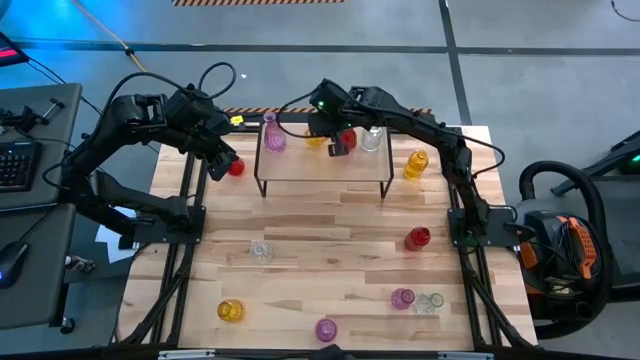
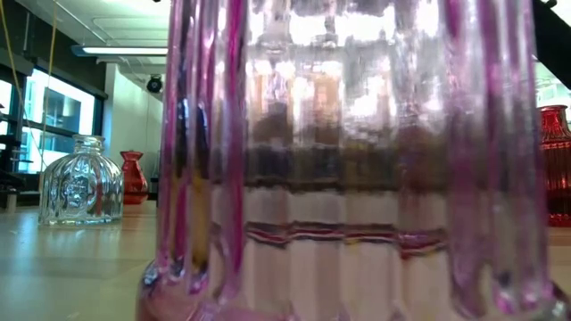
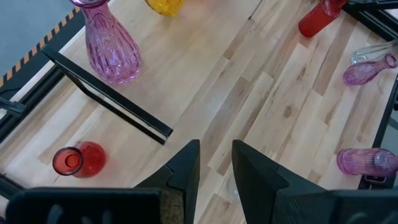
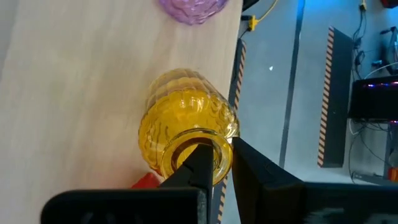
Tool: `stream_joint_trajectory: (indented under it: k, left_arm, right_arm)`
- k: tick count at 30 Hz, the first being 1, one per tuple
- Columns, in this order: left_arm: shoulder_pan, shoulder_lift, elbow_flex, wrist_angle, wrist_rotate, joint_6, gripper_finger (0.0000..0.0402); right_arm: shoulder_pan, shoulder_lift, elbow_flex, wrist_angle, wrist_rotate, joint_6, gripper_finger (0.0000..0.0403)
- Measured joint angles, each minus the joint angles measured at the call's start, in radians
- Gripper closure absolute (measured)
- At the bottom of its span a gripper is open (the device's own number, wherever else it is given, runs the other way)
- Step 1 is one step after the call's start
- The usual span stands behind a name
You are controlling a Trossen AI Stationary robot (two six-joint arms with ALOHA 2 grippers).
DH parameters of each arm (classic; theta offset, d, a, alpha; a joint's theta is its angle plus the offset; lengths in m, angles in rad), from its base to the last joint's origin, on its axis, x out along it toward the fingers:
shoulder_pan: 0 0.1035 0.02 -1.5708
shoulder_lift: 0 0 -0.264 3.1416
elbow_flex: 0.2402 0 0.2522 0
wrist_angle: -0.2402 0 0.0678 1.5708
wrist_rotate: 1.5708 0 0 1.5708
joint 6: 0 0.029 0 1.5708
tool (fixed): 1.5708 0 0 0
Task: Sort vases onto shelf
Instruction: Put the center yellow vase on the shelf
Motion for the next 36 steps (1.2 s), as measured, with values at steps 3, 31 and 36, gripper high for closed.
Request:
stream_joint_trajectory:
  k: [3, 31, 36]
  left_arm:
    - [0.000, 0.000, 0.000, 0.000, 0.000, 0.000, 0.0316]
    - [0.000, 0.000, 0.000, 0.000, 0.000, 0.000, 0.0316]
    - [0.000, 0.000, 0.000, 0.000, 0.000, 0.000, 0.0316]
  right_arm:
    - [-0.001, 0.000, 0.000, 0.009, 0.001, 0.005, 0.0381]
    - [-0.015, 0.000, 0.001, 0.018, -0.059, -0.021, 0.0320]
    - [-0.015, 0.000, 0.001, 0.014, -0.060, -0.019, 0.0320]
